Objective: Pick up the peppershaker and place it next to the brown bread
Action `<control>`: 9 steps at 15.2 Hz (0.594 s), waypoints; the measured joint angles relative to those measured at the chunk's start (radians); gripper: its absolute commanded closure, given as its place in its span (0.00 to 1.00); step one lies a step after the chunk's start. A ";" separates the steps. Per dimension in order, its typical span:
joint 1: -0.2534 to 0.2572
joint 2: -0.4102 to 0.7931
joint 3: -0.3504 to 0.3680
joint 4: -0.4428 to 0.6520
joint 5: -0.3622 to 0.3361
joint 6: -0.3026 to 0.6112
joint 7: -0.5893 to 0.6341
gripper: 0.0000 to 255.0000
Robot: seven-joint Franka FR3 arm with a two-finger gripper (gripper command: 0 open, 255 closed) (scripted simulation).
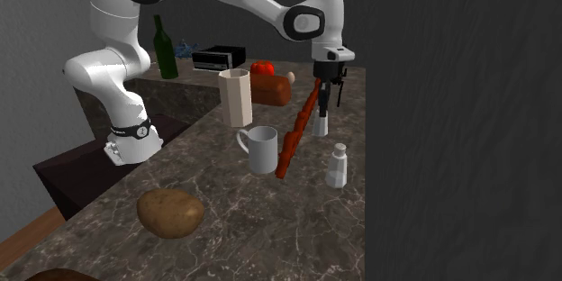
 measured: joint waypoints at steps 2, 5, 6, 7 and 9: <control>0.000 -0.008 0.003 0.011 0.005 -0.018 -0.004 1.00; -0.002 -0.023 0.006 0.028 0.014 -0.049 -0.013 1.00; -0.002 -0.026 0.007 0.035 0.016 -0.059 -0.016 1.00; -0.003 -0.032 0.009 0.042 0.019 -0.071 -0.019 1.00; -0.002 -0.038 0.011 0.059 0.023 -0.093 -0.024 1.00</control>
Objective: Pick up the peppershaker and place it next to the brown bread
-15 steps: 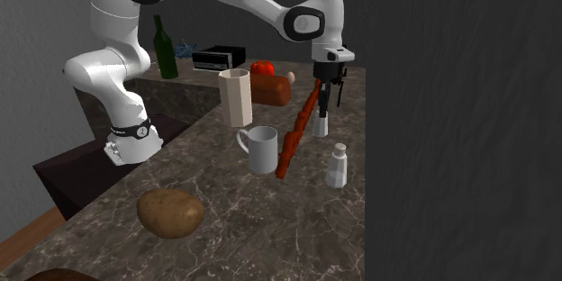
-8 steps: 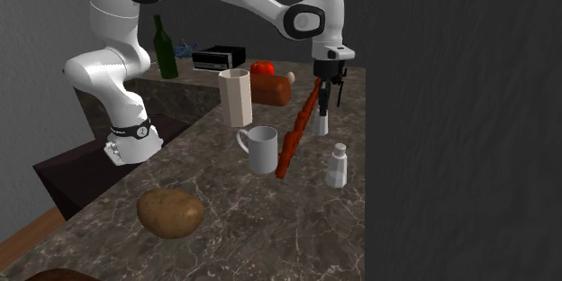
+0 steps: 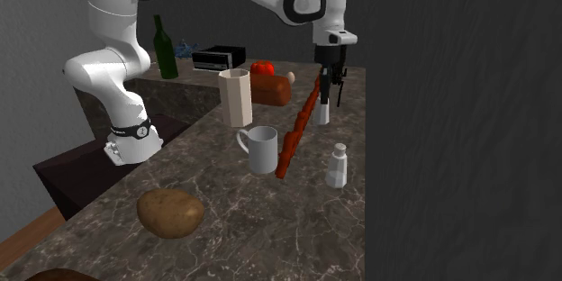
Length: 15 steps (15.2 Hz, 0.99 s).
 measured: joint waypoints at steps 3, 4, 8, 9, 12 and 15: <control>0.000 -0.012 0.003 0.023 0.007 -0.033 -0.008 1.00; 0.000 -0.015 0.004 0.031 0.009 -0.045 -0.010 1.00; 0.001 -0.026 0.007 0.071 0.017 -0.094 -0.021 1.00; 0.000 -0.031 0.008 0.078 0.019 -0.105 -0.024 1.00; 0.004 -0.036 0.010 0.110 0.023 -0.141 -0.028 1.00; 0.008 -0.034 0.011 0.151 0.025 -0.180 -0.035 1.00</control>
